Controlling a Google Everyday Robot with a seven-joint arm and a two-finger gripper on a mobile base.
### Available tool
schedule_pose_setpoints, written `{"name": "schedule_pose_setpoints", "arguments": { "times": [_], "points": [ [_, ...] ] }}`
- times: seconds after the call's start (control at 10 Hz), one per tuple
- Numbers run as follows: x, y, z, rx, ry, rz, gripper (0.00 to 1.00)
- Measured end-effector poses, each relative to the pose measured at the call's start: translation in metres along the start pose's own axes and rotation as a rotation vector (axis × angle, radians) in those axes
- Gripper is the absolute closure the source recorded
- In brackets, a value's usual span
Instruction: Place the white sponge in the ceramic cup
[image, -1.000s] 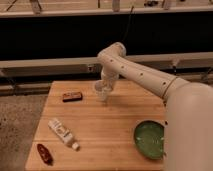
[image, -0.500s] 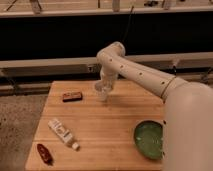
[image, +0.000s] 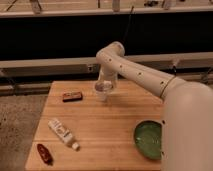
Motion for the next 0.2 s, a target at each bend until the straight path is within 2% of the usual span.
{"name": "schedule_pose_setpoints", "arguments": {
  "times": [0.2],
  "points": [
    [0.0041, 0.0003, -0.0003, 0.000, 0.005, 0.002, 0.20]
  ]
}}
